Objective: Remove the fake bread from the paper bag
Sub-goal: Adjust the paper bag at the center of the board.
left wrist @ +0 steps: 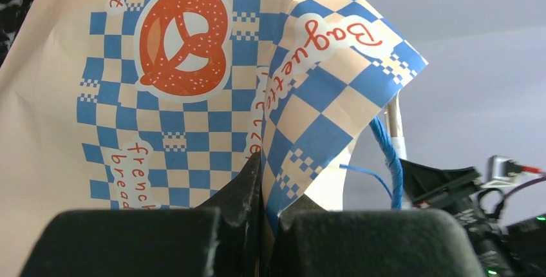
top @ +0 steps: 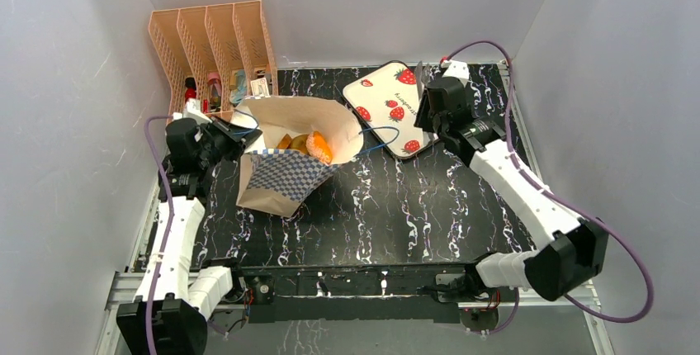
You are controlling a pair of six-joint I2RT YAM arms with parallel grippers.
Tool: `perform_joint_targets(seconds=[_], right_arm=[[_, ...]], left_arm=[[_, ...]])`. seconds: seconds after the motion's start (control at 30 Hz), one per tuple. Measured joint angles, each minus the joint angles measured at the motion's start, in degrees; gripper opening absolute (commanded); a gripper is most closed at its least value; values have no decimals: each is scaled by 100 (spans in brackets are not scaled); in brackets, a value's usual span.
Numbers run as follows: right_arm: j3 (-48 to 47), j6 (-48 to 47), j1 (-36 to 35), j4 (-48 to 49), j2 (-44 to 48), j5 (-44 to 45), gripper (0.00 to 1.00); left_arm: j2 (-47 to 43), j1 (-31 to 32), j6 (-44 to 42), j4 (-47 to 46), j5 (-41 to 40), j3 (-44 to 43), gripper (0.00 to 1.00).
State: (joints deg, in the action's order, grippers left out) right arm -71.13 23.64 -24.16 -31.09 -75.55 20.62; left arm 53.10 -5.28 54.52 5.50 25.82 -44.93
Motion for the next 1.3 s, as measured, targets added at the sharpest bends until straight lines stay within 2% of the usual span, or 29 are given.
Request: perform_joint_targets(seconds=[0.17,0.27,0.43,0.57,0.83,1.3], right_arm=[[-234,52,-654,-695,400,-90,22],[-269,66,-1001,-999,662,-223,22],[-269,157,-1222,-1399,1123,-463,20],[-264,356,-1622,-1624,1467,-599,21],[-256,734,-2457,-2236,1840,-780,19],[-553,894,-2524,-3106,2350,-1534,19]], left_arm=[[138,584,-929,717,-352,-857,0],[136,1246,-1528,1045,-844,-1263,0],[162,2363,-2079,1493,-1716,-1403,0],[260,2924,-2205,1766,-2179,-1403,0],[520,3381,-2264,1836,-2708,-1403,0],[1532,4236,-2094,1416,-3644,-1510,0]])
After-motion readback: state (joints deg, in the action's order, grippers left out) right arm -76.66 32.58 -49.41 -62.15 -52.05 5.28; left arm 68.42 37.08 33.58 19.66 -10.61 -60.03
